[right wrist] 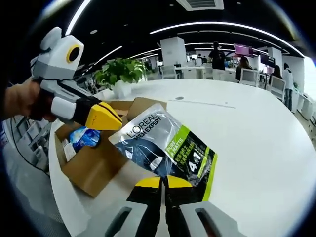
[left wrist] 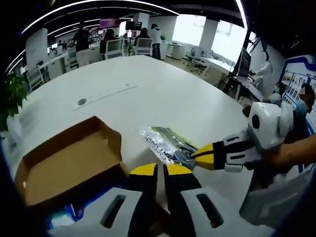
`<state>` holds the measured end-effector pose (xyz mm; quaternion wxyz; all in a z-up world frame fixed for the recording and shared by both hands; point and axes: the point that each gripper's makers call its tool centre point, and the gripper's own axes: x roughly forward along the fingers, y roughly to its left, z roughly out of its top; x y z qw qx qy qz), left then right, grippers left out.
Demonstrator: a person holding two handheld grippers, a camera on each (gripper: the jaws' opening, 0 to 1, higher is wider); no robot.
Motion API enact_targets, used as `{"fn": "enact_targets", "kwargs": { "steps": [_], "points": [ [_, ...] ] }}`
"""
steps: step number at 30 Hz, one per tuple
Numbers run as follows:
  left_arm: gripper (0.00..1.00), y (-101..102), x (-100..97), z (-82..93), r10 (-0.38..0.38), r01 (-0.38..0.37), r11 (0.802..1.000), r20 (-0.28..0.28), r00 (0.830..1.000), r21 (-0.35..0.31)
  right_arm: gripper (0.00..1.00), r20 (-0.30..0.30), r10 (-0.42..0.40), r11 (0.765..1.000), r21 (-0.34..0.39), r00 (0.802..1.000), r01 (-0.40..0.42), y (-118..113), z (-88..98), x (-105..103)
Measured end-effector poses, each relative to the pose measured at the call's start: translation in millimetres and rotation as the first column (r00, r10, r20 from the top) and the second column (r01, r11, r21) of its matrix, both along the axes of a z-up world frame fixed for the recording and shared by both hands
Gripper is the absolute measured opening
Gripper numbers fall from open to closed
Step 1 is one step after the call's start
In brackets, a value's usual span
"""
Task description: Operate the shoe box by opening the lid, removing the specified soft item, and placing it in the target area until the item is outside and the box remains undamaged.
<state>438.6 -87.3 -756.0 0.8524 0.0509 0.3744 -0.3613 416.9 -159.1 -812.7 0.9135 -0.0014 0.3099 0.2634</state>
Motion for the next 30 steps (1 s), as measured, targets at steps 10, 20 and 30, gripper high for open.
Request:
{"fn": "enact_targets", "kwargs": {
  "steps": [10, 20, 30],
  "points": [
    [0.06, 12.4, -1.5, 13.4, 0.020, -0.019, 1.000, 0.023, 1.000, -0.023, 0.00, -0.027, 0.050, 0.998, -0.046, 0.998, -0.051, -1.6, -15.0, -3.0],
    [0.07, 31.5, -2.0, 27.7, 0.065, -0.062, 0.996, 0.046, 0.997, -0.060, 0.00, -0.051, 0.112, 0.986, -0.116, 0.992, -0.117, -2.9, -29.1, -9.6],
    [0.08, 58.3, -3.8, 31.8, 0.105, -0.101, 0.992, 0.054, 0.993, -0.070, 0.01, -0.060, 0.124, 0.978, -0.164, 0.990, -0.132, -8.7, -36.1, -17.4]
  ]
}}
